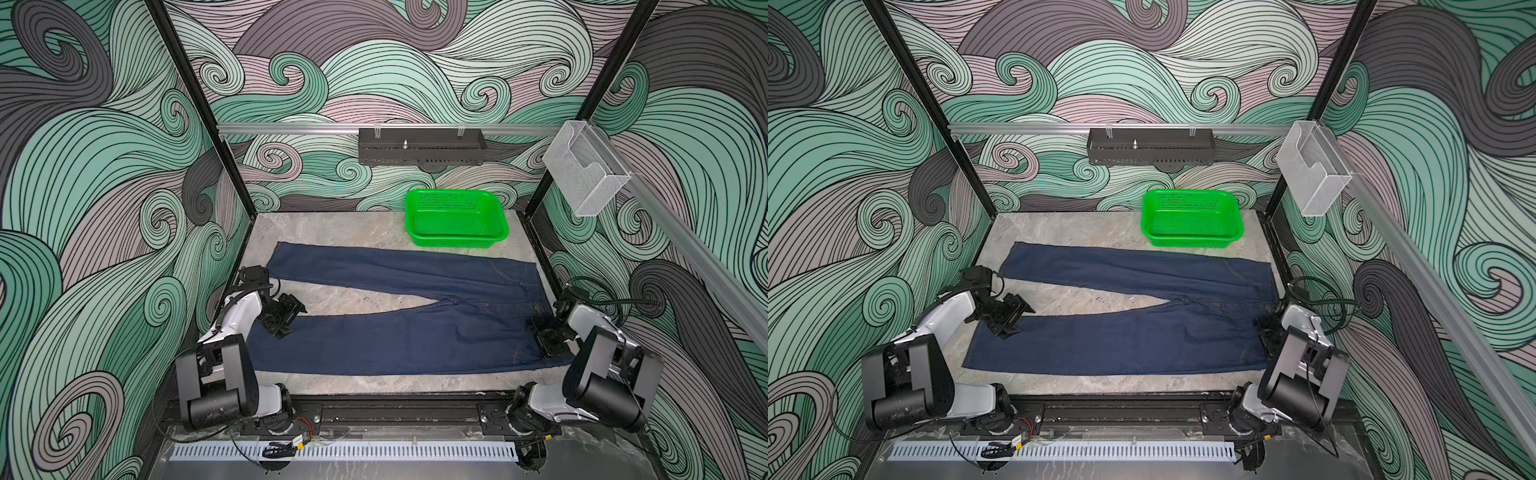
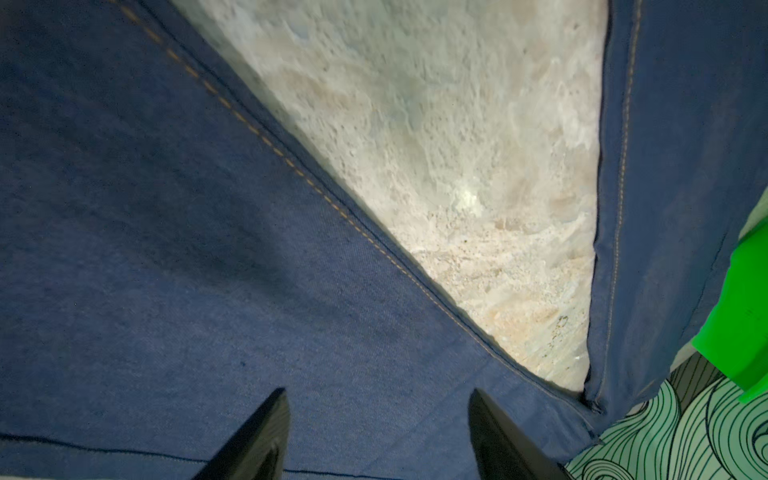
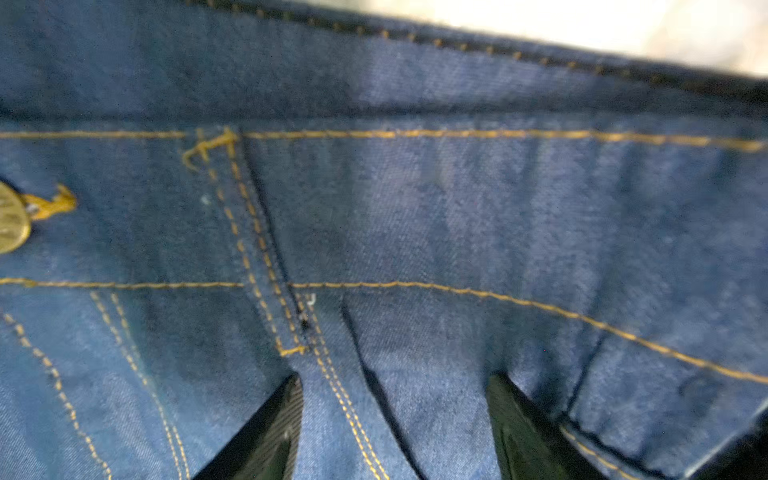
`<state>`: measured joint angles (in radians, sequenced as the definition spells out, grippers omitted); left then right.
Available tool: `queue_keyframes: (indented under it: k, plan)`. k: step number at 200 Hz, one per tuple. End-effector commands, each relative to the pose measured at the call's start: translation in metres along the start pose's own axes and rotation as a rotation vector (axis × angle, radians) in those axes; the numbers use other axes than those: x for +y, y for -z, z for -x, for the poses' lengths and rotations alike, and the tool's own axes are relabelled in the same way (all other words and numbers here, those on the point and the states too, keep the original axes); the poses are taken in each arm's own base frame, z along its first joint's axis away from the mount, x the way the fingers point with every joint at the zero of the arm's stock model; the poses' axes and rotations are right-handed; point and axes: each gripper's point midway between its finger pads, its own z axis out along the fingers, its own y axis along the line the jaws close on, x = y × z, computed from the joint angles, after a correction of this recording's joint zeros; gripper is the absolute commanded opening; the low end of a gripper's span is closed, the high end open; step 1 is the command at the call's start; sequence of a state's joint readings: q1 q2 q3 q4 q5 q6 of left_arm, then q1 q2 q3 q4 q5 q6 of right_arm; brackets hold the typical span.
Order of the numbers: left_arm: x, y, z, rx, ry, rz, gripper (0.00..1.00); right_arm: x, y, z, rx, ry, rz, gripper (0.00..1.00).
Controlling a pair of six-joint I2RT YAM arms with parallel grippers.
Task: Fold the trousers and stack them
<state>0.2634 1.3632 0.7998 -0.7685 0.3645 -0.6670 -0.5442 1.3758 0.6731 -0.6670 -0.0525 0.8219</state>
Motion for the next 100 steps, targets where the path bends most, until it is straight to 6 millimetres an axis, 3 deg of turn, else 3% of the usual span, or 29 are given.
queue_keyframes:
  k: [1,62,100]
  plan:
    - [0.014,0.004,0.010,-0.069,0.039,0.041,0.71,-0.028,-0.005,-0.008,-0.014,0.004,-0.082,0.73]
    - [0.045,-0.003,0.016,-0.089,0.119,0.122,0.71,-0.066,0.004,-0.024,-0.059,0.003,-0.158,0.77]
    - [0.060,0.003,0.026,-0.105,0.164,0.141,0.71,-0.072,0.010,-0.038,-0.070,-0.014,-0.102,0.77]
